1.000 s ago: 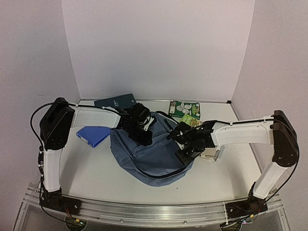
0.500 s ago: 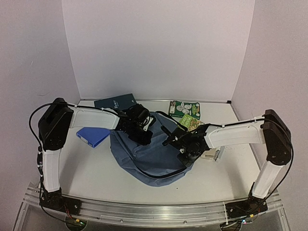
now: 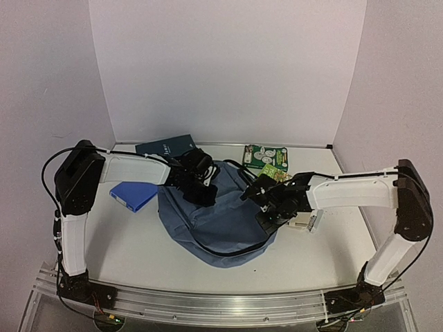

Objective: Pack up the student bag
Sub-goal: Unzip the student bag at the center of the board.

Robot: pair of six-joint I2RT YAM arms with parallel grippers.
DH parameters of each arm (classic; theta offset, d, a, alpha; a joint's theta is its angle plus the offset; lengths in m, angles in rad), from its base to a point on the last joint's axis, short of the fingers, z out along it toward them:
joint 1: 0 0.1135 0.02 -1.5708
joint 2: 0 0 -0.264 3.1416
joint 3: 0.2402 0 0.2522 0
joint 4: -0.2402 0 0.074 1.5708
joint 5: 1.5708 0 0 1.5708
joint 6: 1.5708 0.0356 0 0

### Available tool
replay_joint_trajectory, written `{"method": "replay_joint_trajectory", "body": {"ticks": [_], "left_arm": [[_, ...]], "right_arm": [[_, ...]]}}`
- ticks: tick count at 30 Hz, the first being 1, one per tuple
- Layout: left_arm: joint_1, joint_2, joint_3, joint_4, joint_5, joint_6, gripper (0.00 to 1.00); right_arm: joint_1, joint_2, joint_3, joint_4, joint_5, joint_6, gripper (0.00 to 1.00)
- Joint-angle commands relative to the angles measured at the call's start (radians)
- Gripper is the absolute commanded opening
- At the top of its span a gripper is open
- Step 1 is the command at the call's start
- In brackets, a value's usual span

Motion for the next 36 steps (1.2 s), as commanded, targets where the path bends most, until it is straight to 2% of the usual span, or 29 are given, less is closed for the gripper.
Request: {"method": "replay_joint_trajectory", "body": {"ticks": [1,10,20,28,32,34,36], "left_arm": [[0.042,-0.034,-0.015,0.042,0.017,-0.075,0.0],[0.094,-0.035,-0.061,0.152,0.144,-0.197,0.0],[0.117,-0.009,-0.063,0.199,0.114,-0.3,0.0],[0.124,0.008,-0.069,0.287,0.09,-0.382,0.0],[0.127,0.014,-0.069,0.354,0.098,-0.364,0.0],[0.128,-0.003,-0.072,0.373,0.104,-0.326,0.1],[0.128,-0.042,-0.091,0.385,0.11,-0.275,0.3]], "right_arm": [[0.013,-0.126,-0.019,0.037,-0.153,0.071,0.0],[0.05,-0.147,-0.082,0.119,-0.292,0.155,0.0],[0.14,-0.081,-0.058,0.261,-0.421,0.215,0.0],[0.202,0.004,-0.028,0.42,-0.46,0.266,0.0],[0.221,0.015,-0.027,0.525,-0.419,0.317,0.0],[0.223,-0.005,-0.051,0.583,-0.384,0.349,0.0],[0.222,-0.03,-0.082,0.63,-0.351,0.377,0.0]]}}
